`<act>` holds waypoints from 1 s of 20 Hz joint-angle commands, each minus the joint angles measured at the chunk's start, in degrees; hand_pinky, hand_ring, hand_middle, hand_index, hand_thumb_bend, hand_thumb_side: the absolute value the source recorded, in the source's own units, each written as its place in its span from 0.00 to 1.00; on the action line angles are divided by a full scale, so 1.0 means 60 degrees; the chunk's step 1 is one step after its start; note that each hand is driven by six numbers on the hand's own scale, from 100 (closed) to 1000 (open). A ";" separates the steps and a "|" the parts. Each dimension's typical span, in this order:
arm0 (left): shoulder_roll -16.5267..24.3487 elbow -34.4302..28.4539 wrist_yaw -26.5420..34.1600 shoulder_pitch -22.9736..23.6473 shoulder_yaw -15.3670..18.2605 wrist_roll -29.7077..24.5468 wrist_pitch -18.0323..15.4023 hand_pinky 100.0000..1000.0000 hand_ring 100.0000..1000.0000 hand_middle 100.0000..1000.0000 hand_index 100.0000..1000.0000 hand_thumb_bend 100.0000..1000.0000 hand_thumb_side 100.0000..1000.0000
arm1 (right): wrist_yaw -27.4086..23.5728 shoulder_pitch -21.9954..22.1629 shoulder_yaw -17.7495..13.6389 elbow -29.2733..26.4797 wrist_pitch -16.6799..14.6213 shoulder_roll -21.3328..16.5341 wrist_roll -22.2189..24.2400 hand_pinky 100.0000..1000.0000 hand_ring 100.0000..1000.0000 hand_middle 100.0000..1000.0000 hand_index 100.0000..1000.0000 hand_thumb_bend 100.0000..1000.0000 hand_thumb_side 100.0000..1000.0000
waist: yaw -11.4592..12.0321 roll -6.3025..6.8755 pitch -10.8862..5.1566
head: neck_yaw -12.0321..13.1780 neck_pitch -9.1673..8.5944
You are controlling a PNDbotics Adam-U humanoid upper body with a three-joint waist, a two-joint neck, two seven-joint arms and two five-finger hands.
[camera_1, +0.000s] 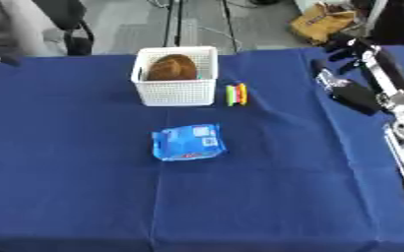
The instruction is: Pick up objects on the table and place them in the box.
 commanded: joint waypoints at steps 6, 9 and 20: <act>-0.0210 -0.0224 0.0132 -0.0040 0.0247 -0.0104 -0.0021 0.54 0.73 0.80 0.79 0.24 1.00 | -0.0080 -0.0283 -0.0047 -0.0164 0.0006 -0.0169 -0.0136 0.59 0.72 0.73 0.92 0.26 0.63 | 0.0009 -0.0070 -0.0104 | 0.0132 -0.0012; -0.0306 -0.0223 0.0136 0.0018 0.0256 -0.0118 0.0023 0.54 0.73 0.80 0.79 0.24 1.00 | -0.0069 -0.0321 -0.0034 -0.0178 0.0015 -0.0159 -0.0141 0.59 0.72 0.73 0.92 0.26 0.63 | -0.0001 -0.0073 -0.0094 | 0.0316 -0.0026; -0.0363 -0.0194 0.0029 0.0072 0.0256 -0.0274 0.0092 0.55 0.75 0.82 0.78 0.23 1.00 | -0.0053 -0.0368 -0.0034 -0.0175 0.0035 -0.0142 -0.0167 0.59 0.72 0.73 0.92 0.26 0.63 | 0.0037 -0.0091 -0.0120 | 0.0600 -0.0102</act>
